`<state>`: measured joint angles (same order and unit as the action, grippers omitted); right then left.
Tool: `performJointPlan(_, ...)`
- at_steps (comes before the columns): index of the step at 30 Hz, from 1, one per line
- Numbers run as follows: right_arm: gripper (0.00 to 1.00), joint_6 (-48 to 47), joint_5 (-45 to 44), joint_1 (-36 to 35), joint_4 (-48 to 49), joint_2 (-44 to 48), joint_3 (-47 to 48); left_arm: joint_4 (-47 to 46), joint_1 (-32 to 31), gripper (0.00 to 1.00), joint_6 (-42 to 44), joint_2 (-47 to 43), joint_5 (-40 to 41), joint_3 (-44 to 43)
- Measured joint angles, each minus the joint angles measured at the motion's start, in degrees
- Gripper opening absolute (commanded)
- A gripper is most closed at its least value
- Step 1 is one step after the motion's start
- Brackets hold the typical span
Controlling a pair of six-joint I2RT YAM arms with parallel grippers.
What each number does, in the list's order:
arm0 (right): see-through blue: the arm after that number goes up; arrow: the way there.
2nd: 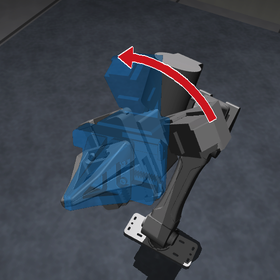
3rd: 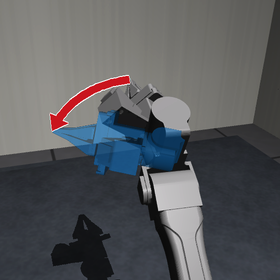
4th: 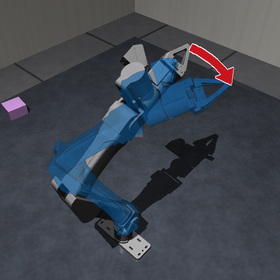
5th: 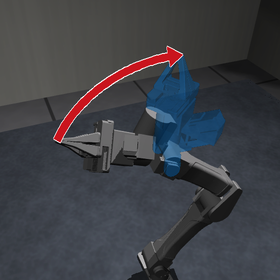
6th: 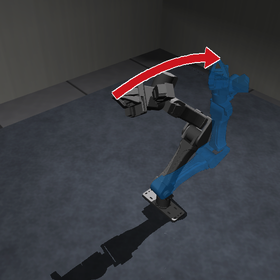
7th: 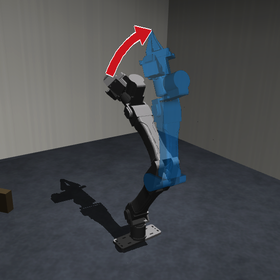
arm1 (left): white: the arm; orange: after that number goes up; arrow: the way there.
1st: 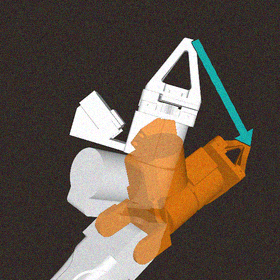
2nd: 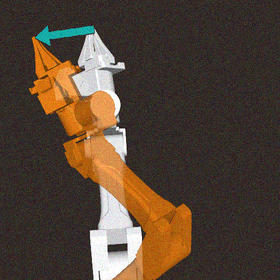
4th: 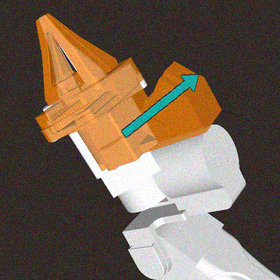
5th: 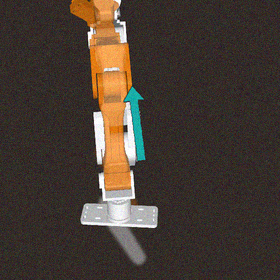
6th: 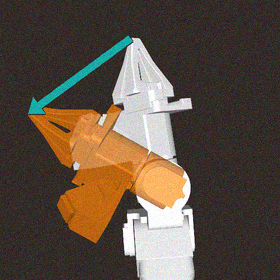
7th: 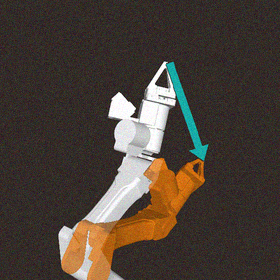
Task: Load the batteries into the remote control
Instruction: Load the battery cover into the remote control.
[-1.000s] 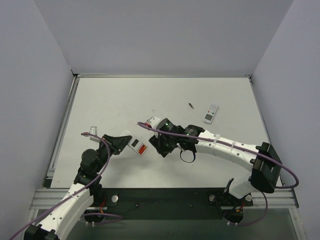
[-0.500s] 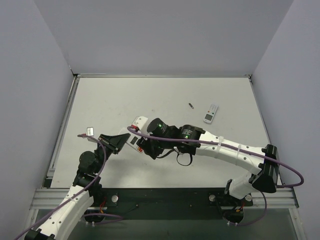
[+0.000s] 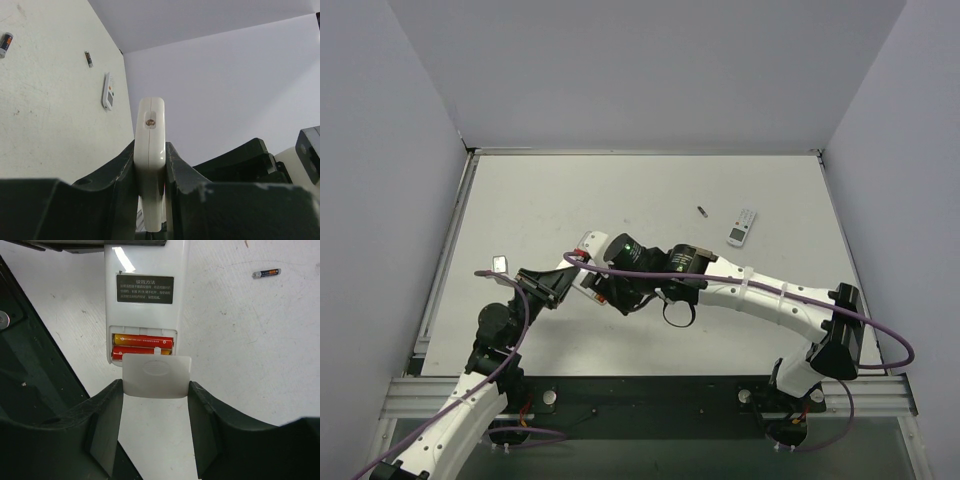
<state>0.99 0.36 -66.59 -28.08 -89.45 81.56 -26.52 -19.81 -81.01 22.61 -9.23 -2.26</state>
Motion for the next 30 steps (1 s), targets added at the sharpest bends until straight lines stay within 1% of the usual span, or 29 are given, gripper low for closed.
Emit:
performJointPlan(12, 0.43, -1.31, -0.15, -0.26, -1.38, -1.60, 4.24, 2.23, 0.00, 0.00, -1.99, 0.02, -0.02, 0.00)
performJointPlan(19, 0.44, -1.27, 0.07, -0.26, -3.82, -4.70, 6.16, 3.21, 0.00, 0.00, -2.86, 0.04, 0.00, 0.00)
performJointPlan(30, 0.45, -1.25, 2.03, -0.28, -7.17, -6.25, 9.14, 3.26, 0.00, 0.00, -4.35, 0.09, 0.00, 0.00)
